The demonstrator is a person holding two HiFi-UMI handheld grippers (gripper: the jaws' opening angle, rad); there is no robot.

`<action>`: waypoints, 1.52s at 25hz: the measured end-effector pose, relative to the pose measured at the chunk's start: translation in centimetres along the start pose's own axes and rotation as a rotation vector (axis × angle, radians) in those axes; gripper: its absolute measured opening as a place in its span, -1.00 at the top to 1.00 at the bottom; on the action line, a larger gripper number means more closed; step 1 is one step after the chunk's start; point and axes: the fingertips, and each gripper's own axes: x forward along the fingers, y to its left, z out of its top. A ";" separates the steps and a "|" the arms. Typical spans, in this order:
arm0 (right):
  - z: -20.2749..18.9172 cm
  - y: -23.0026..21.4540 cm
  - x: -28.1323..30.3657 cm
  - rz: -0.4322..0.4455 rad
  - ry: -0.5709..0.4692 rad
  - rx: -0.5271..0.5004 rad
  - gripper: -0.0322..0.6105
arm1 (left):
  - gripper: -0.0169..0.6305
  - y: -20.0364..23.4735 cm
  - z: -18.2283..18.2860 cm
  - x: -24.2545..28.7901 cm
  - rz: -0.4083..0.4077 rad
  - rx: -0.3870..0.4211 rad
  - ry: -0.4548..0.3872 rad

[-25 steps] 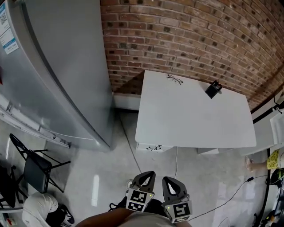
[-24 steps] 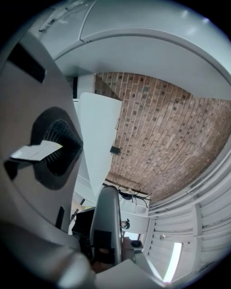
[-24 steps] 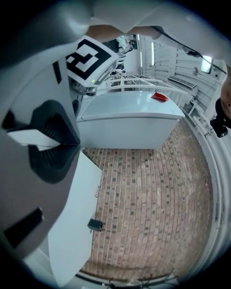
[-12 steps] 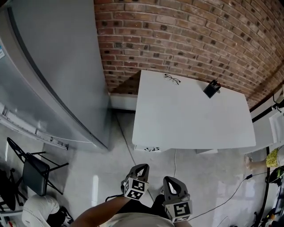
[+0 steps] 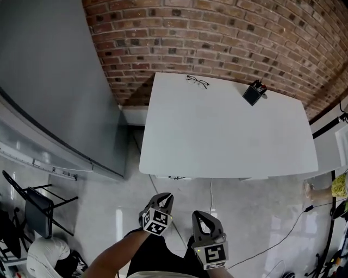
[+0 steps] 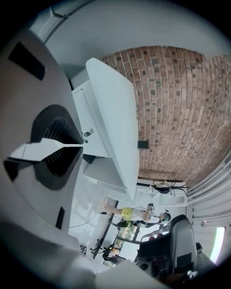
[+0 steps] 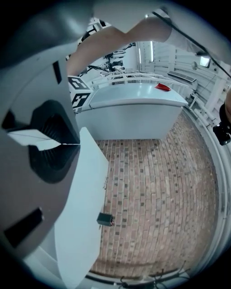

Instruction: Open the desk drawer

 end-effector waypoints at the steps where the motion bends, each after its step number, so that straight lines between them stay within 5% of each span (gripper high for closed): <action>1: -0.8 -0.8 0.1 0.000 0.003 0.010 0.85 | 0.92 -0.3 -0.5 1.0 -0.004 0.009 0.012; 7: -5.6 -2.7 1.5 0.039 0.007 0.034 0.85 | 0.90 -0.8 -3.9 5.9 -0.045 0.087 0.087; 14: -10.3 -4.8 3.6 0.064 0.002 0.023 0.85 | 0.65 -0.7 -7.6 12.4 -0.076 0.227 0.146; 25: -17.1 -6.2 8.7 0.083 -0.011 0.034 0.85 | 0.60 1.5 -12.8 19.6 -0.072 0.292 0.216; 38: -22.5 -8.3 14.5 0.089 -0.024 0.051 0.85 | 0.54 3.1 -17.9 26.3 -0.127 0.457 0.285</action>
